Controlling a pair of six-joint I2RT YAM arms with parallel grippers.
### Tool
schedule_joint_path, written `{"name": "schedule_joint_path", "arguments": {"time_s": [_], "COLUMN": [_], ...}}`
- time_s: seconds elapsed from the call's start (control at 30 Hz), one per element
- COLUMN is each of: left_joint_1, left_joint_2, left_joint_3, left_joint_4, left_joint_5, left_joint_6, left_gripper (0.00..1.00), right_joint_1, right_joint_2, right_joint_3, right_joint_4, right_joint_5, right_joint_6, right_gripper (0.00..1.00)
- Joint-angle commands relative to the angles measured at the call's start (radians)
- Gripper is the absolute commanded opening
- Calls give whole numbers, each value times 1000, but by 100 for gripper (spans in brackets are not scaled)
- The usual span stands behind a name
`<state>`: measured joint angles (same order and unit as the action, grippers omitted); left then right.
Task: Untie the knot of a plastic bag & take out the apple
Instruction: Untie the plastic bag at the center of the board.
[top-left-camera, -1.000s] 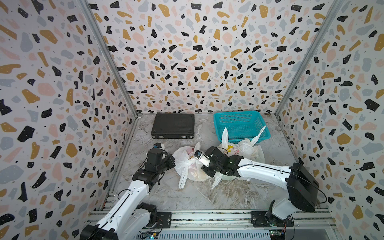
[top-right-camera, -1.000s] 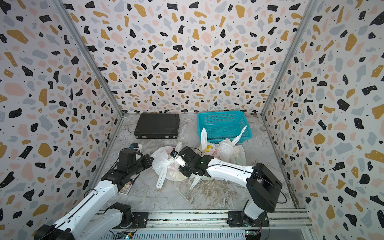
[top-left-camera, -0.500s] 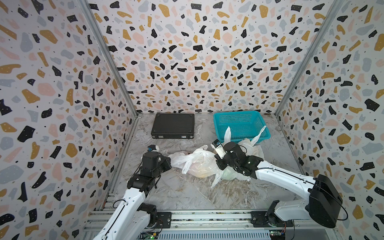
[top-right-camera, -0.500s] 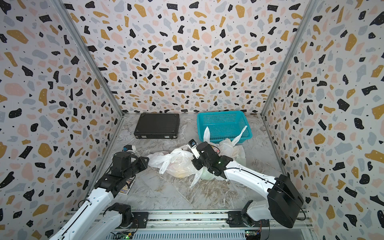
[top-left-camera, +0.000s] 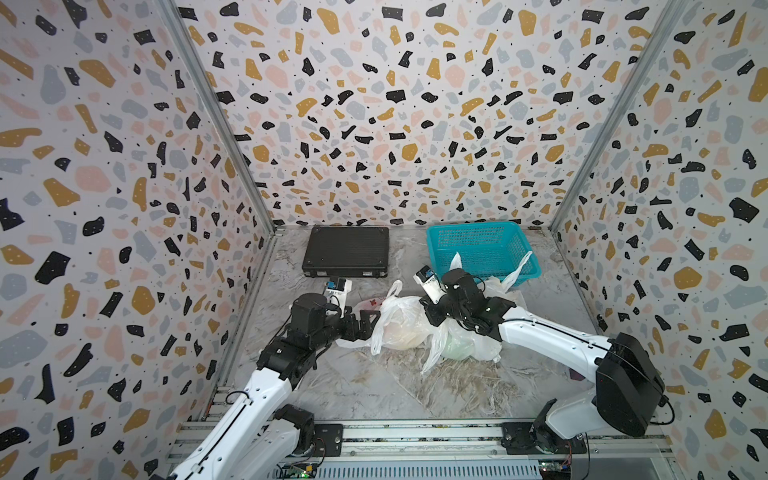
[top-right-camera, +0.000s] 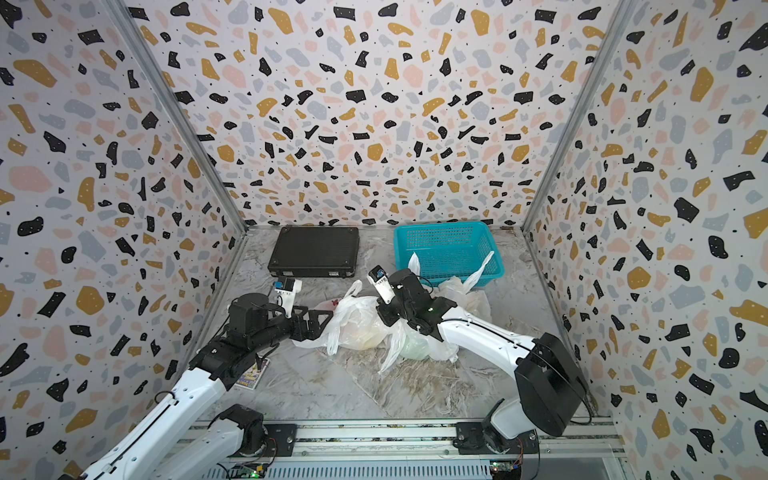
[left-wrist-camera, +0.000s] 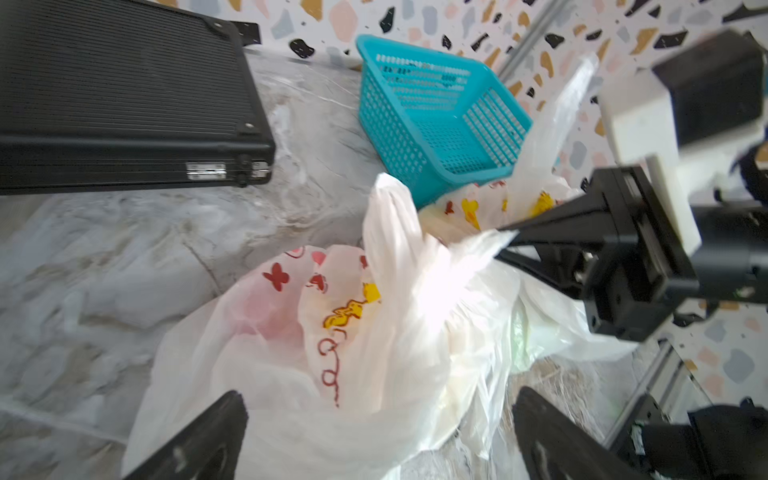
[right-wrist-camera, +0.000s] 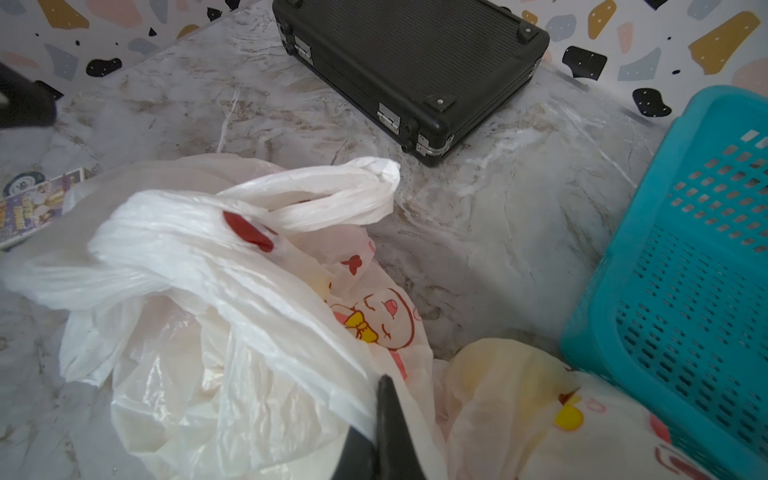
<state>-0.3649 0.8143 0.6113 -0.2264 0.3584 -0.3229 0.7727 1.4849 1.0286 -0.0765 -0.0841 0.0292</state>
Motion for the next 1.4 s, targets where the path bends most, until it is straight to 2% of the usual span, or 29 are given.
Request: {"name": "schedule_joint_path", "arguments": {"time_s": [0.0, 0.1, 0.2, 0.33, 0.4, 0.5, 0.57, 0.8, 1.07, 1.2, 1.27, 1.37], "left_joint_1": [-27, -50, -54, -57, -57, -57, -57, -53, -17, 6, 6, 6], "left_joint_2": [15, 39, 78, 141, 167, 173, 151, 9, 13, 56, 75, 94], "left_joint_3": [-14, -17, -11, 5, 17, 19, 24, 9, 101, 166, 173, 178], "left_joint_4": [82, 99, 94, 83, 78, 86, 78, 79, 66, 114, 180, 263], "left_joint_5": [49, 58, 48, 29, 3, -34, -100, -293, -472, -426, -367, -280], "left_joint_6": [73, 93, 107, 119, 122, 115, 89, 51, -16, -46, -49, -45], "left_gripper": [99, 94, 77, 67, 39, 17, 0, 0, 0, 0, 0, 0], "right_joint_1": [-16, -32, -36, -51, -58, -76, -94, -188, -258, -258, -259, -257], "right_joint_2": [9, 26, 34, 32, 28, 19, 6, -43, -72, -128, -176, -232], "right_joint_3": [56, 77, 91, 93, 91, 74, 58, -4, -20, -40, -53, -25], "right_joint_4": [-22, -31, -43, -40, -39, -26, -24, 8, -3, 17, 26, -4], "right_joint_5": [-62, -85, -84, -103, -97, -95, -79, -65, 26, -43, -113, -190], "right_joint_6": [-8, -5, -8, 1, 7, 24, 39, 116, 211, 208, 181, 141], "right_gripper": [0, 0, 0, 0, 0, 0, 0, 0, 0, 1, 13, 38]}}
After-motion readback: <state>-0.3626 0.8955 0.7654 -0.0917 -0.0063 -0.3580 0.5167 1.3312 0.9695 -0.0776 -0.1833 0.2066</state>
